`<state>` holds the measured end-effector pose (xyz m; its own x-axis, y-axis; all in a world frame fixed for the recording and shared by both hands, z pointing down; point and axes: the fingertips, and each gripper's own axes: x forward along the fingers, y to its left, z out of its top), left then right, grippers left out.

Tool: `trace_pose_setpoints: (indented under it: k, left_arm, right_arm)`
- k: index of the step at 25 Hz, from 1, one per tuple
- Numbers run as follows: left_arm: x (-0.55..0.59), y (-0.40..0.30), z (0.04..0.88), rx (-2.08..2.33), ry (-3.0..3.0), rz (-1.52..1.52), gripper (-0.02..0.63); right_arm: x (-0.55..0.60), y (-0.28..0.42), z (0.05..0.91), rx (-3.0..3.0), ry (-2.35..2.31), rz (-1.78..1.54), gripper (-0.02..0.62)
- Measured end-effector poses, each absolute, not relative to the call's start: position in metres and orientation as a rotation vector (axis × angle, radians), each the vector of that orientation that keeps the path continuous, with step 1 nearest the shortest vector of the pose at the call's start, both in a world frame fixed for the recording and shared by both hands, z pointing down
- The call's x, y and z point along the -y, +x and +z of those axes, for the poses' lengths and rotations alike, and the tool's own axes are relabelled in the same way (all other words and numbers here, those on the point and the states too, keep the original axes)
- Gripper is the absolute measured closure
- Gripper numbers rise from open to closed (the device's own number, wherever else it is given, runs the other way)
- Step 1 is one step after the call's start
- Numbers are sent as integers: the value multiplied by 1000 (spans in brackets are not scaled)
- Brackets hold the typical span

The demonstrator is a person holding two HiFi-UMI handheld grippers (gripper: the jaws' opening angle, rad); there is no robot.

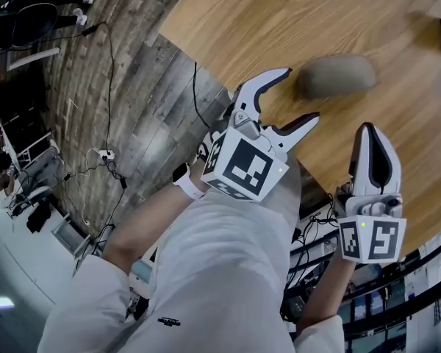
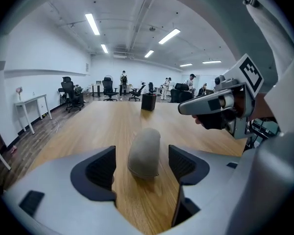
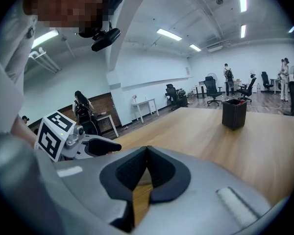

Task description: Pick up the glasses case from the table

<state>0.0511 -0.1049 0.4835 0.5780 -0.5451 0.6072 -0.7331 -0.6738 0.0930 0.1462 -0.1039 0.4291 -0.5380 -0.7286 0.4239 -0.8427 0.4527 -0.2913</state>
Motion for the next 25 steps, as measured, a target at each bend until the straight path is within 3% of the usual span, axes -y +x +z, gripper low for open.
trace_pose_setpoints:
  k: [9,25]
  left_arm:
    - [115,69,520,971,2498,857,232]
    - [128,93,566,862,2544,963,209]
  right_arm:
    - [102,157,455,2423,1348,715,584]
    - [105,165,486,2402,1383,834,584]
